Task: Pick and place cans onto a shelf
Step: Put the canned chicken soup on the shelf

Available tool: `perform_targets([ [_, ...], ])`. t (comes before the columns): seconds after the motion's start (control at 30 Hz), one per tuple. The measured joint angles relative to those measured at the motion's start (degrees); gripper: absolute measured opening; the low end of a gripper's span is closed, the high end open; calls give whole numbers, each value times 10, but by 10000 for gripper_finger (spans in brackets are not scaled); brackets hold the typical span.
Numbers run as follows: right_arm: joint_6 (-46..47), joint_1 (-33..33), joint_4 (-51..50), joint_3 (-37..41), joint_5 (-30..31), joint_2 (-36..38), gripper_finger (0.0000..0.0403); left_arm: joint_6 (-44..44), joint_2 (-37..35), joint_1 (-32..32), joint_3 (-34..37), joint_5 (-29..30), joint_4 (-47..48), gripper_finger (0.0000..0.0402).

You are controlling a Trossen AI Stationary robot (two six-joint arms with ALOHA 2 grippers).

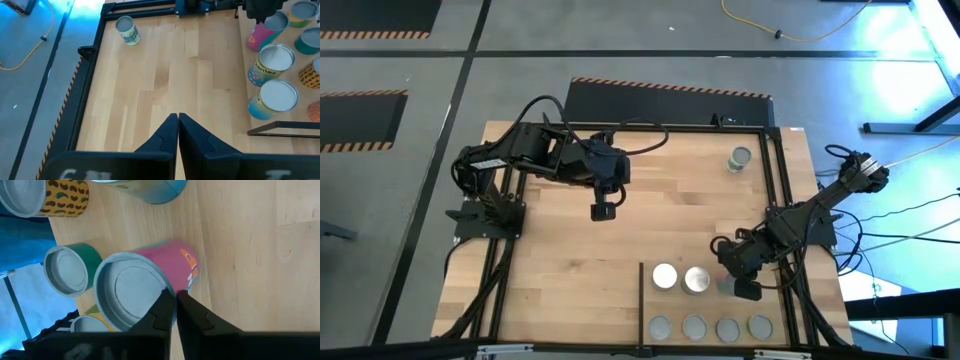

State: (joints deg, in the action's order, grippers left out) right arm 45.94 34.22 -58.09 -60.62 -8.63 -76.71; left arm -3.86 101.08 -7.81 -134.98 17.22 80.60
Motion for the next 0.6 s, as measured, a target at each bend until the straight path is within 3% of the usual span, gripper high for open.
perform_targets([
  [0.43, 3, 0, -1, 0, 12, 0, 25, 0, 0, 0, 0, 3, 0, 12],
  [0.6, 5, 0, 0, 0, 1, 0, 48, 0, 0, 0, 0, 13, 0, 16],
])
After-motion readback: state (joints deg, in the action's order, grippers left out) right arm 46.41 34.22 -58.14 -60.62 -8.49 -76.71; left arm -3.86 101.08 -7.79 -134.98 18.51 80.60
